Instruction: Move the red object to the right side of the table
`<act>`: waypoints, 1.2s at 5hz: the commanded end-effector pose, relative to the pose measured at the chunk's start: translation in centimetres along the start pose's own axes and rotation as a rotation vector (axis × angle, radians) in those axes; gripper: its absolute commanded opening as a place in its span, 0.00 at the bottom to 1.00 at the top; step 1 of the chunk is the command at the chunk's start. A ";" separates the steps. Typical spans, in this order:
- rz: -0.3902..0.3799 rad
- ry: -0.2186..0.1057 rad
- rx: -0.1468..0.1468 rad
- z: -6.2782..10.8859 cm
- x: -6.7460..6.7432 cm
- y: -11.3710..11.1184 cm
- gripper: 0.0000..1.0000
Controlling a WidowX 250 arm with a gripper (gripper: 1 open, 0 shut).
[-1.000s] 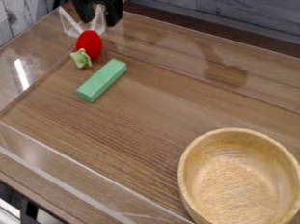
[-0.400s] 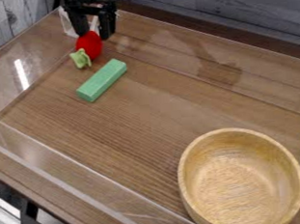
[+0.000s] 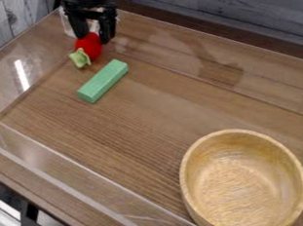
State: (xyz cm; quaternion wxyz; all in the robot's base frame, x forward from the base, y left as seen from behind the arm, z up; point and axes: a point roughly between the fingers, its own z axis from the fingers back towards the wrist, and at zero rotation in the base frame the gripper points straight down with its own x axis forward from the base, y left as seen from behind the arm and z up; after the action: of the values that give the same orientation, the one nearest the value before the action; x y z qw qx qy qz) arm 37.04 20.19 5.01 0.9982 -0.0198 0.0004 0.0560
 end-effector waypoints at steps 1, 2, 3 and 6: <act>0.007 -0.028 0.024 0.8 -0.1 0.6 1.00; 0.009 -0.019 0.028 0.1 -0.1 0.6 1.00; 0.014 -0.012 0.029 -0.3 -0.1 0.7 0.00; 0.029 -0.058 -0.004 3.5 -0.2 -0.6 0.00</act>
State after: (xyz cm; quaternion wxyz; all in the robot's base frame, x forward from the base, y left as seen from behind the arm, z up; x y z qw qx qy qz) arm 36.26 19.44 4.40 0.9962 -0.0420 0.0180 0.0737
